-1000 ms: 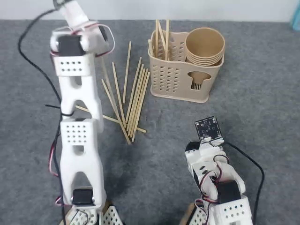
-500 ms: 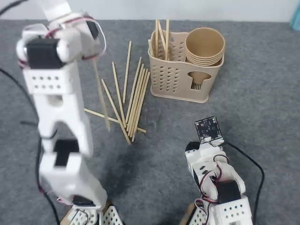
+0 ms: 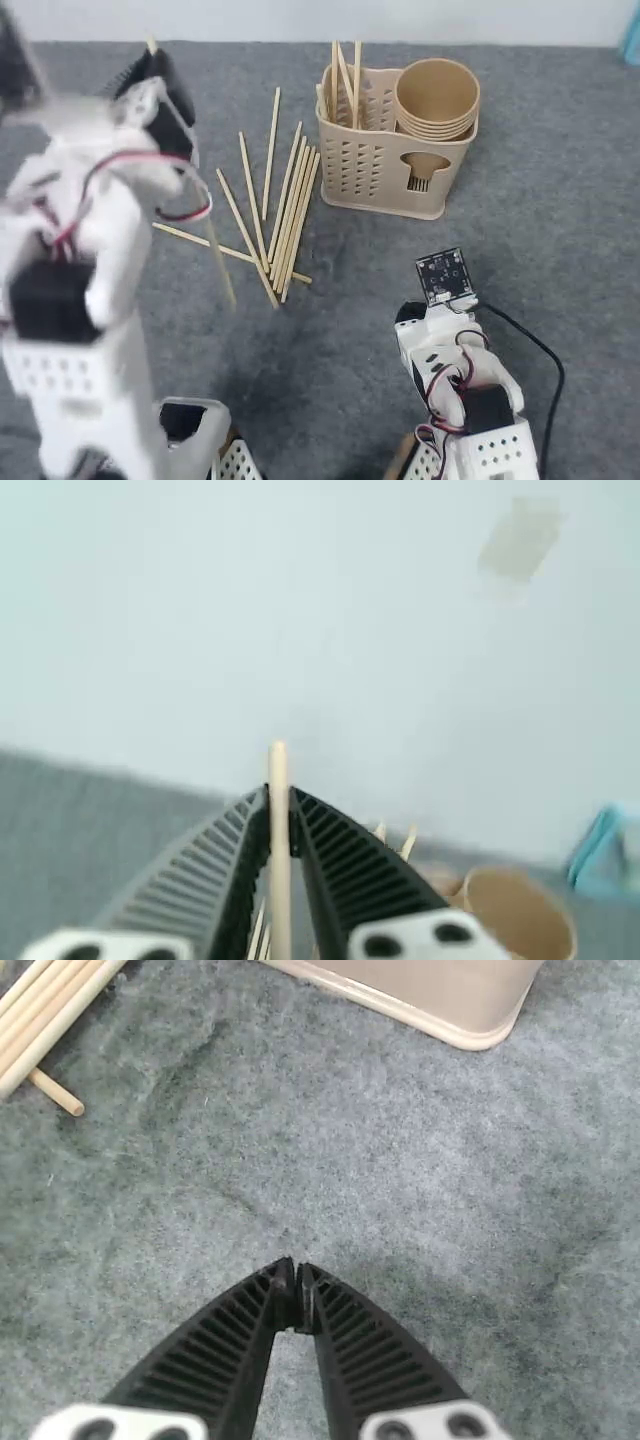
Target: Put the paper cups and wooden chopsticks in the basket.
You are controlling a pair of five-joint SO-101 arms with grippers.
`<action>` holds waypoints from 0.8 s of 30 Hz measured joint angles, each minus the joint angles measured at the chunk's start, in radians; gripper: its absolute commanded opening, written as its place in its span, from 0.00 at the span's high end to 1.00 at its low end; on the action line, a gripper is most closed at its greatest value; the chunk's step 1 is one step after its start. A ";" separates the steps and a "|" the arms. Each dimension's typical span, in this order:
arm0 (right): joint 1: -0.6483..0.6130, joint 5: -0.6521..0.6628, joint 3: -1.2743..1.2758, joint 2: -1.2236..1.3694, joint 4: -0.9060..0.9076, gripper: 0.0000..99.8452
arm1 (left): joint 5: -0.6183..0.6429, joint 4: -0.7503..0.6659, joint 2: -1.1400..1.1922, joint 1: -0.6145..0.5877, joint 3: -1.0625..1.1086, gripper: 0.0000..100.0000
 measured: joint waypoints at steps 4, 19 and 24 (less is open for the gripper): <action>0.000 0.000 0.000 0.000 0.000 0.99 | 0.000 -0.272 -0.181 -0.005 0.256 0.99; 0.000 0.000 0.000 0.000 0.000 0.99 | 0.000 -1.226 -0.301 0.147 0.666 0.99; 0.000 0.000 0.000 0.000 0.000 0.99 | -0.025 -1.227 -0.195 0.299 0.514 0.99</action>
